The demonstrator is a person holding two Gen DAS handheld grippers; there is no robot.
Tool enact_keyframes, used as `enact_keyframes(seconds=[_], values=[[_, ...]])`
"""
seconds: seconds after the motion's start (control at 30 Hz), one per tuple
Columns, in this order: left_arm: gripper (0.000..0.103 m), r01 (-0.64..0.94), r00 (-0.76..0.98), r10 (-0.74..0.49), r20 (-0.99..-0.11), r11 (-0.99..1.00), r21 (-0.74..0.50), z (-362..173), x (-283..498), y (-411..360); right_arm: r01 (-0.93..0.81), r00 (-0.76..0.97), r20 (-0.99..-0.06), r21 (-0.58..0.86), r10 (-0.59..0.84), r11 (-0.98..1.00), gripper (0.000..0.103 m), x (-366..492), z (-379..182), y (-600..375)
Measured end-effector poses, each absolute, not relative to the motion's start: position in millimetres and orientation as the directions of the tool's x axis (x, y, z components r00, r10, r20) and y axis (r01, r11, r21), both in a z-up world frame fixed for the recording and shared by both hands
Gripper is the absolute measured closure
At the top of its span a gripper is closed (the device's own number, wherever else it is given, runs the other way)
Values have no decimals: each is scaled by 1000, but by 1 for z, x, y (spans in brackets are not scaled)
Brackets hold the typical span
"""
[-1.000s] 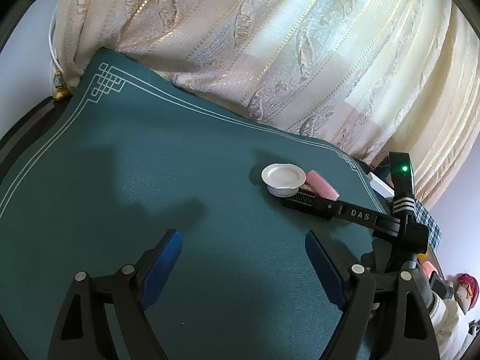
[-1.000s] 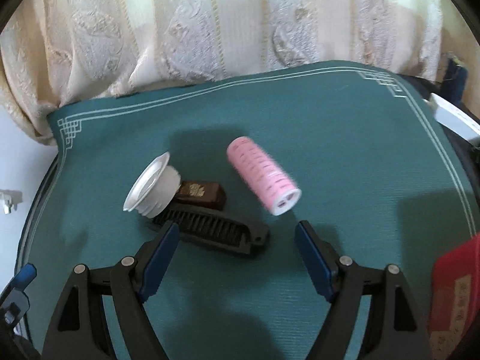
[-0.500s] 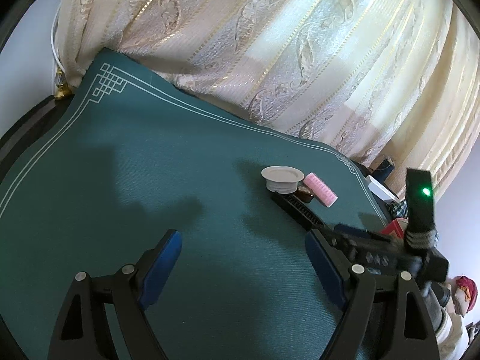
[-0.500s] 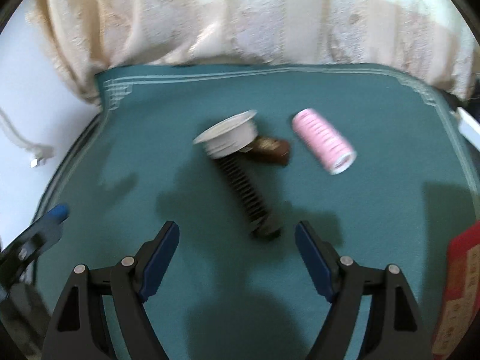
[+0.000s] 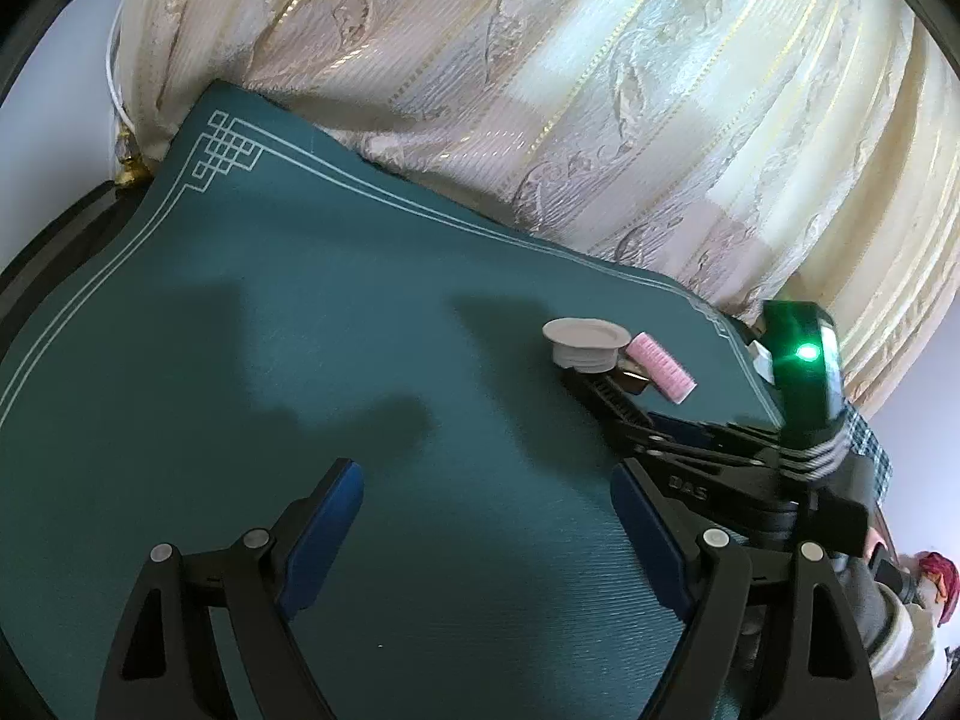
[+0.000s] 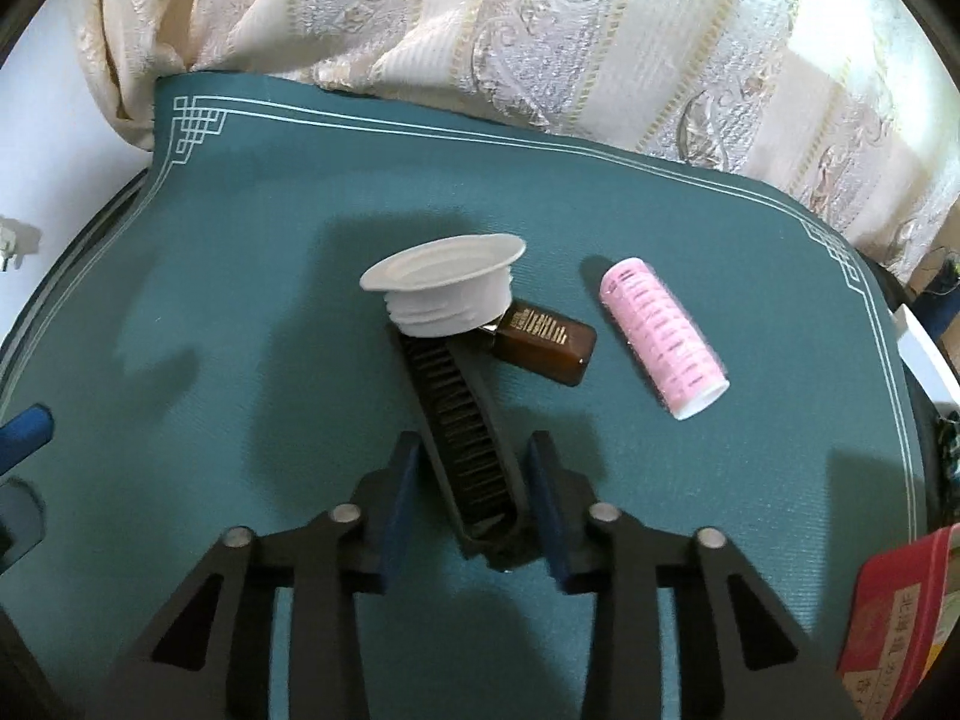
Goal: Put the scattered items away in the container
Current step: 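Grasp the black comb with the right gripper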
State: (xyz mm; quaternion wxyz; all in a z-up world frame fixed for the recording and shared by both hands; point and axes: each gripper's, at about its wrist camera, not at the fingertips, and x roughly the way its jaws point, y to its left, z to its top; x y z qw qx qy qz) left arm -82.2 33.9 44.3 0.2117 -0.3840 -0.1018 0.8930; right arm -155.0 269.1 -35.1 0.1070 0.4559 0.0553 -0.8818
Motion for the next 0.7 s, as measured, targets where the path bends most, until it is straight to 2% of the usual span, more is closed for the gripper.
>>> enact_keyframes(seconds=[0.1, 0.4, 0.7], values=[[17, -292, -617, 442, -651, -897, -332, 42, -84, 34, 227, -557, -818, 17, -144, -974, 74, -138, -35, 279], [17, -311, -570, 456, -683, -890, -334, 36, -92, 51, 179, -551, -811, 115, -197, -977, 74, -68, -33, 320], [17, -395, -545, 457, -703, -879, -266, 52, -114, 104, 169, -566, -781, 206, -266, -964, 74, -59, -35, 333]])
